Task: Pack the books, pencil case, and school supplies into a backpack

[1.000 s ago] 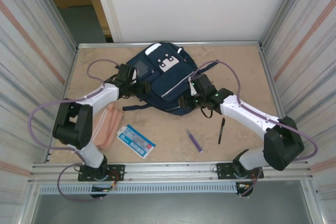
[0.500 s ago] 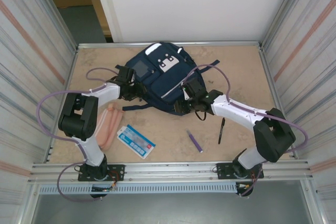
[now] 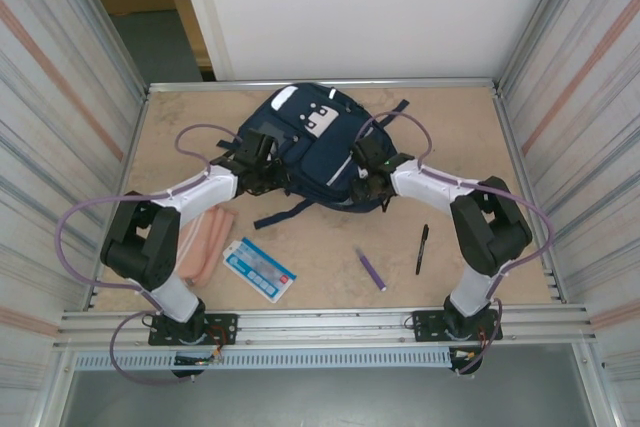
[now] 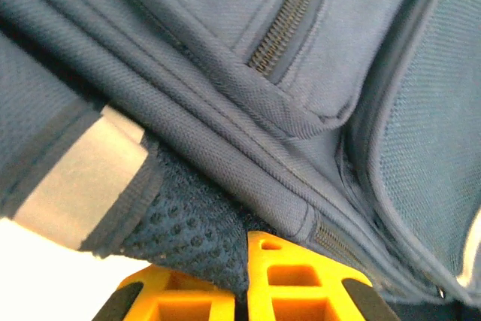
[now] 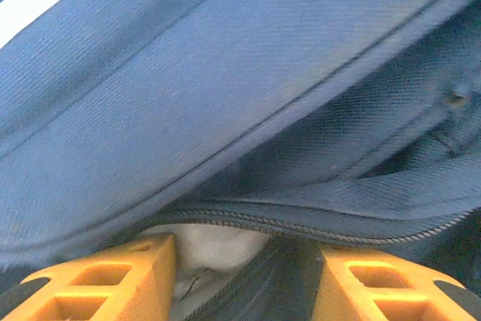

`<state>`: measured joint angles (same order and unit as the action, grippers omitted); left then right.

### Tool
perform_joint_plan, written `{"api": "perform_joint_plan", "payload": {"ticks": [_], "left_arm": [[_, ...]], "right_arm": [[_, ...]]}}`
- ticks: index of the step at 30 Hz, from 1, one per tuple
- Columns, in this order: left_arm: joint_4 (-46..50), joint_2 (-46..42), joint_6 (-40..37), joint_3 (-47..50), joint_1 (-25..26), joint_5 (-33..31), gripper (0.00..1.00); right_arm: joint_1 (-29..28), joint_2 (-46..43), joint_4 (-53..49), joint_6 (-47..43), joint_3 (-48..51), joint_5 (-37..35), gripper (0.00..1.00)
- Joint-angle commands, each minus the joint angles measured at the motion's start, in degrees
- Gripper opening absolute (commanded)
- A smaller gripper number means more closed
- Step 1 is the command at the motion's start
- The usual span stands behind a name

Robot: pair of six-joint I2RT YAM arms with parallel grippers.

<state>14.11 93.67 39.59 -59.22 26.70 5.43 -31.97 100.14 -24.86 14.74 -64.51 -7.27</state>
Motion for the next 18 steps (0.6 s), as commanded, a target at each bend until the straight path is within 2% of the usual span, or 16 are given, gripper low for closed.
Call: {"api": "perform_joint_plan", "payload": {"ticks": [1, 5, 9, 11, 12, 14, 16, 18], "left_arm": [[-2.0, -3.3, 3.8, 1.1, 1.6, 1.9, 0.07], [-2.2, -2.9, 8.4, 0.5, 1.9, 4.7, 0.07], [-1.9, -4.1, 13.0, 1.0, 2.0, 5.1, 0.07], [-3.3, -5.6, 16.1, 2.6, 2.3, 4.3, 0.07], [-3.6, -6.2, 17.9, 3.2, 2.4, 3.6, 0.07], [-3.1, -6.7, 20.7, 3.6, 2.7, 2.5, 0.07], [-1.6, -6.3, 22.2, 2.9, 2.6, 2.2, 0.07], [-1.8, -6.0, 23.1, 2.4, 2.7, 4.1, 0.07]], "right_arm": [[4.8, 3.1, 2.0, -0.8, -2.8, 1.5, 0.47], [3.9, -2.8, 7.6, -3.2, 0.2, 3.5, 0.50], [-3.2, -14.3, 16.2, -9.7, 9.2, -7.1, 0.52], [-5.9, -19.4, 17.8, -13.3, 12.5, -8.3, 0.53], [-7.5, -21.7, 18.5, -14.5, 14.3, -7.9, 0.53], [-9.4, -24.8, 18.2, -14.9, 16.1, -2.7, 0.53], [-11.5, -24.8, 15.9, -10.6, 15.3, 2.1, 0.53], [-16.0, -23.3, 18.0, -6.2, 15.7, 4.7, 0.49]]}}
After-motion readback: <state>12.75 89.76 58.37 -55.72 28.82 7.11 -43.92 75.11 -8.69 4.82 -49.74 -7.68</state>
